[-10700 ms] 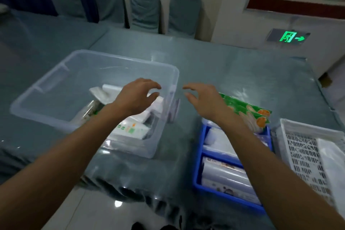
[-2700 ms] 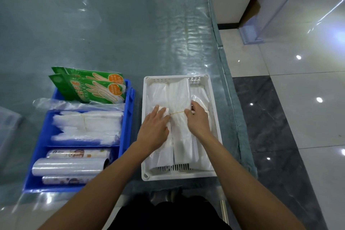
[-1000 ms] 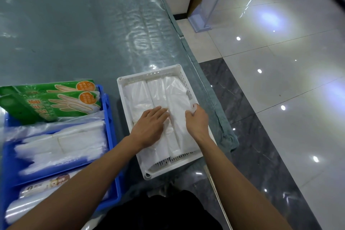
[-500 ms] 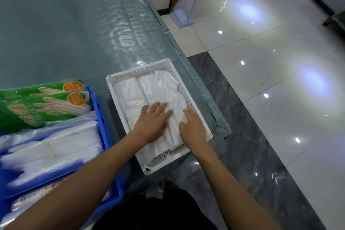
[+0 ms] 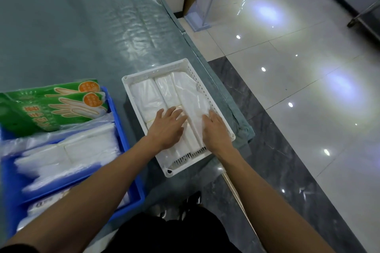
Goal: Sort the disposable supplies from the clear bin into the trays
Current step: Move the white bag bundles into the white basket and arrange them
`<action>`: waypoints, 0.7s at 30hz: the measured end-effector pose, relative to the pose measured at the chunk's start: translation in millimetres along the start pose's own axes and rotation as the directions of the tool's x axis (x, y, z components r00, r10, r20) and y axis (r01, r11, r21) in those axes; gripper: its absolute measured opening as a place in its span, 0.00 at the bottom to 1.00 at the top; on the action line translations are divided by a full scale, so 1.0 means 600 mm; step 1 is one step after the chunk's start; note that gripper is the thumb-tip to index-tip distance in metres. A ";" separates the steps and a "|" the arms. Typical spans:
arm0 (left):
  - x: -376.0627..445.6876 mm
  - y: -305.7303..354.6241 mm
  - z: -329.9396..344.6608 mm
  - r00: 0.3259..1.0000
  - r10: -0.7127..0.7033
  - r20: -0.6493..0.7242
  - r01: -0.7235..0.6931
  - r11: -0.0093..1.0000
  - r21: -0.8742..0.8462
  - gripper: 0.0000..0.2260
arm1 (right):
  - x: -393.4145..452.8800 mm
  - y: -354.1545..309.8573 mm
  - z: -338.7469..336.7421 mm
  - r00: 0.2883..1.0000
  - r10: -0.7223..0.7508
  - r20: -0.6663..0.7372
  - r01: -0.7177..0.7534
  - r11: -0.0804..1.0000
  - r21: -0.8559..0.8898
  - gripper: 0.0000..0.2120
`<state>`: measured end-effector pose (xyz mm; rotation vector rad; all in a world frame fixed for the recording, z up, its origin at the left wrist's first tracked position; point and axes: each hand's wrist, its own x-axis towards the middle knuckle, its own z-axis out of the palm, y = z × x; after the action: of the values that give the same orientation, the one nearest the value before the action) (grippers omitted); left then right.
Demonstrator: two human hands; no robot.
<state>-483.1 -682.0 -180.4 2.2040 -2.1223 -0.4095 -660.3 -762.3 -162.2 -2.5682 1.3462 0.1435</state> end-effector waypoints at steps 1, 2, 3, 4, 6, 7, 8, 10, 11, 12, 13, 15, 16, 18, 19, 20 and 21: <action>-0.004 0.001 -0.005 1.000 -0.008 0.004 0.008 1.000 0.005 0.21 | -0.003 0.000 -0.006 1.000 -0.001 0.011 0.001 1.000 0.016 0.20; -0.010 0.003 -0.011 1.000 -0.019 0.006 0.019 1.000 0.004 0.21 | -0.005 0.001 -0.013 1.000 0.001 0.027 -0.002 1.000 0.028 0.21; -0.015 0.005 -0.017 0.999 -0.032 0.007 0.032 0.999 0.001 0.21 | -0.006 0.002 -0.018 0.999 -0.001 0.039 0.000 0.999 0.036 0.22; -0.021 0.007 -0.024 0.999 -0.048 0.007 0.048 0.999 -0.002 0.21 | -0.008 0.003 -0.023 0.999 -0.004 0.050 0.002 0.999 0.046 0.22; -0.034 0.011 -0.037 0.996 -0.084 0.003 0.084 0.996 0.001 0.20 | -0.010 0.004 -0.031 0.998 -0.015 0.065 0.010 0.997 0.072 0.22; -0.041 0.013 -0.042 0.995 -0.104 -0.003 0.104 0.995 0.006 0.20 | -0.013 0.005 -0.034 0.997 -0.025 0.067 0.019 0.996 0.083 0.21; -0.048 0.017 -0.045 0.992 -0.127 -0.010 0.127 0.992 0.005 0.20 | -0.017 0.005 -0.038 0.997 -0.037 0.070 0.031 0.995 0.090 0.21; -0.067 0.027 -0.049 0.984 -0.177 -0.019 0.177 0.984 -0.012 0.20 | -0.025 0.007 -0.044 0.994 -0.069 0.082 0.060 0.993 0.097 0.21; -0.078 0.033 -0.050 0.980 -0.196 -0.019 0.196 0.981 -0.011 0.20 | -0.031 0.007 -0.048 0.992 -0.087 0.091 0.078 0.992 0.102 0.21; -0.091 0.041 -0.051 0.977 -0.211 -0.025 0.211 0.978 0.001 0.20 | -0.038 0.005 -0.053 0.989 -0.107 0.100 0.096 0.989 0.109 0.22; -0.104 0.048 -0.052 0.974 -0.223 -0.031 0.224 0.975 0.014 0.20 | -0.043 0.003 -0.057 0.985 -0.135 0.104 0.123 0.985 0.117 0.22; -0.133 0.059 -0.060 0.964 -0.263 -0.048 0.264 0.964 0.023 0.20 | -0.052 -0.008 -0.068 0.972 -0.218 0.091 0.204 0.969 0.139 0.20; -0.149 0.063 -0.067 0.955 -0.291 -0.064 0.293 0.956 0.019 0.20 | -0.057 -0.016 -0.074 0.961 -0.265 0.080 0.252 0.957 0.144 0.19; -0.186 0.066 -0.082 0.930 -0.350 -0.112 0.353 0.935 0.014 0.20 | -0.067 -0.038 -0.087 0.936 -0.346 0.068 0.332 0.930 0.159 0.18; -0.208 0.066 -0.090 0.915 -0.378 -0.140 0.384 0.923 0.018 0.19 | -0.071 -0.051 -0.092 0.923 -0.379 0.068 0.363 0.916 0.171 0.19; -0.231 0.066 -0.099 0.898 -0.406 -0.168 0.415 0.910 0.018 0.18 | -0.077 -0.066 -0.097 0.910 -0.409 0.066 0.391 0.902 0.185 0.19; -0.257 0.065 -0.108 0.880 -0.435 -0.192 0.445 0.895 0.012 0.18 | -0.083 -0.083 -0.101 0.897 -0.437 0.067 0.418 0.887 0.195 0.20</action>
<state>-509.5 -541.2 -85.8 2.6369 -1.5476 -0.1518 -649.7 -710.8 -85.9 -2.5881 0.6899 0.0790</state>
